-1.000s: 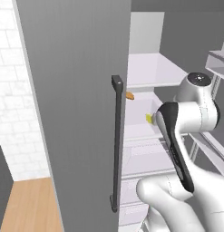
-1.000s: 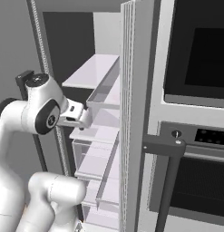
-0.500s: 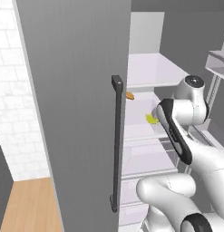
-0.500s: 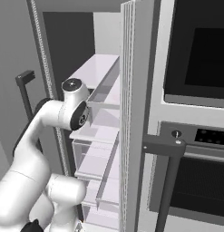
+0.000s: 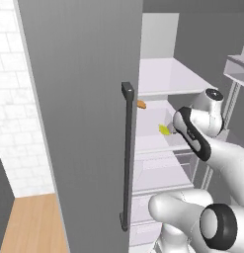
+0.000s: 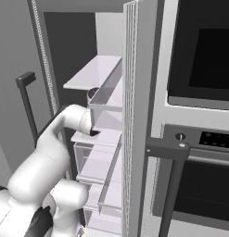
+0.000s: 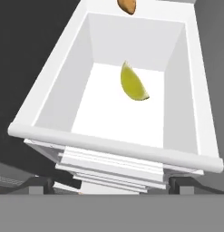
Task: Grab a lemon wedge from the fridge and one ice cube from the ice bowl, and put them in the glass of lemonade.
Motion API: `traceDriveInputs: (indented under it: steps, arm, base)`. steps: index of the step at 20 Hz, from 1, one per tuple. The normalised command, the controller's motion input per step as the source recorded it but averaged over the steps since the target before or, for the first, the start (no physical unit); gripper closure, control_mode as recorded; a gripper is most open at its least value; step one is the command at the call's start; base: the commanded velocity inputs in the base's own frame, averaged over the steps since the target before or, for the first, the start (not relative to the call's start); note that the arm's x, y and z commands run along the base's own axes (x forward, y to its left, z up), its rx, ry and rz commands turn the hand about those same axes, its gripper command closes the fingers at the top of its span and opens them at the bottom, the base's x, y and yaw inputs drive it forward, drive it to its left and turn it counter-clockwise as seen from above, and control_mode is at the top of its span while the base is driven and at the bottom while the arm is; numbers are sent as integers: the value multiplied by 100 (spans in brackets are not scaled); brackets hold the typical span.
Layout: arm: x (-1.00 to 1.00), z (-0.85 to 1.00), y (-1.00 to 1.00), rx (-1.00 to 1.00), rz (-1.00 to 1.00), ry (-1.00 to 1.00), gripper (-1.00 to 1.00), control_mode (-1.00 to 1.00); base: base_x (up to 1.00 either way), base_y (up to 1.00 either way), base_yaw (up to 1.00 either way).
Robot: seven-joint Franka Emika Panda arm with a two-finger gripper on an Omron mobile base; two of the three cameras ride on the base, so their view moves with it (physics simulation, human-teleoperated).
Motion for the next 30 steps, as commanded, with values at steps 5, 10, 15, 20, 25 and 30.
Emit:
traceDriveInputs:
  steps: [5, 10, 15, 20, 25, 30]
  arm:
    - [40, -47, 0, 0, 17, -5, -100, -100]
    - [51, -21, 0, 0, 14, -3, -100, -100]
    - [50, 0, -12, 0, 11, 0, -100, -100]
    - [44, -10, -15, 0, 12, 0, -100, -100]
    - [26, -21, -6, 0, 13, 1, -100, -100]
    - [20, -11, 0, -5, 6, 9, -100, -100]
  base:
    - [0, 0, 0]
    - [0, 0, 0]
    - [0, 0, 0]
    - [0, 0, 0]
    - [0, 0, 0]
    - [0, 0, 0]
